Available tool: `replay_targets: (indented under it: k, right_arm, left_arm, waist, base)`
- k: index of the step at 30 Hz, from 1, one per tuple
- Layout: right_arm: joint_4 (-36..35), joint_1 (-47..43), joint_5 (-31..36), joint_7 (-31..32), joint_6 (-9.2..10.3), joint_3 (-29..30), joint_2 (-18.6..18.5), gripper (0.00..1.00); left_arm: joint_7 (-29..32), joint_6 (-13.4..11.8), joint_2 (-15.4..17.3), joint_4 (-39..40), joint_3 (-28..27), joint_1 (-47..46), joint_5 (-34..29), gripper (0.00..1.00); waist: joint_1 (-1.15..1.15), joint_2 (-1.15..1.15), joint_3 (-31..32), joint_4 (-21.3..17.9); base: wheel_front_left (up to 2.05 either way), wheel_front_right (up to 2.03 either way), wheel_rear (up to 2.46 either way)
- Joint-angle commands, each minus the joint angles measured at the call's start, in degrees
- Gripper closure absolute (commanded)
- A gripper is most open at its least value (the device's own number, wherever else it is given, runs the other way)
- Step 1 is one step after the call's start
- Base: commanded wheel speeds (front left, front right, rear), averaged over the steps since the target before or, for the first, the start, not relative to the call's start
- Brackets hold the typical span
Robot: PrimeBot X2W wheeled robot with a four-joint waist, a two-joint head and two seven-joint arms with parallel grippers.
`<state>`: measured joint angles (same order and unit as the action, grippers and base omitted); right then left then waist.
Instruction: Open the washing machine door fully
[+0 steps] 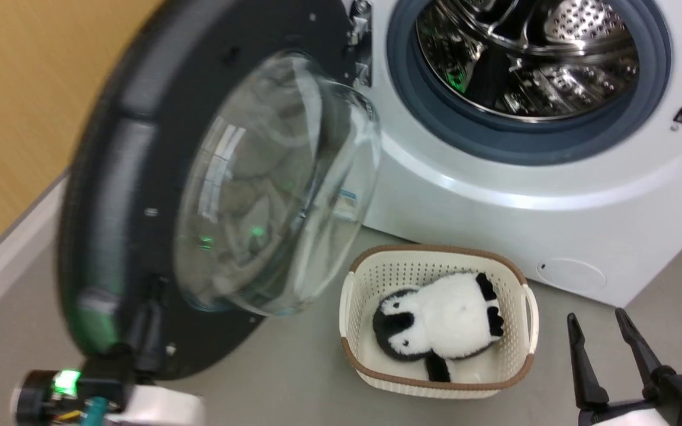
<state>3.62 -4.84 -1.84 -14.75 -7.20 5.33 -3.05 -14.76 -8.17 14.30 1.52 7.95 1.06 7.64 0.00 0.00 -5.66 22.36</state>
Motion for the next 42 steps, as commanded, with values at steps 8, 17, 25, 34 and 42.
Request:
replay_targets:
  k: [8,17,25,34,42]
  right_arm:
    - [-0.1,2.0,0.8,-0.2,-0.29,1.0,0.2,0.00]
    - [-0.3,3.7,1.8,-0.2,-0.29,1.2,0.2,0.00]
    - [-0.2,5.5,2.5,-0.2,-0.29,1.0,0.2,0.00]
    - [-0.3,6.1,2.7,-0.2,-0.29,1.2,0.2,0.00]
    - [-0.2,6.3,2.9,-0.2,-0.29,0.9,0.2,0.00]
  left_arm:
    - [-0.2,-0.9,0.6,-4.3,-8.3,-3.3,2.6,1.00]
    - [-0.2,-0.4,0.6,-10.8,-17.4,-9.0,5.2,1.00]
    - [-0.2,1.2,1.0,-17.3,-22.6,-14.5,5.6,1.00]
    - [-0.2,2.8,1.8,-23.2,-27.3,-19.0,5.3,1.00]
    - [-0.2,3.8,2.5,-28.2,-30.4,-22.6,4.8,1.00]
  waist:
    - [0.00,0.00,-2.9,-2.0]
    - [0.00,0.00,-5.4,-2.6]
    - [0.00,0.00,-6.6,-3.6]
    - [0.00,0.00,-7.4,-5.3]
    - [0.00,0.00,-7.1,-6.2]
  base:
    - [0.00,0.00,0.00]
    - [0.00,0.00,0.00]
    - [0.00,0.00,0.00]
    - [0.00,0.00,0.00]
    - [0.00,0.00,0.00]
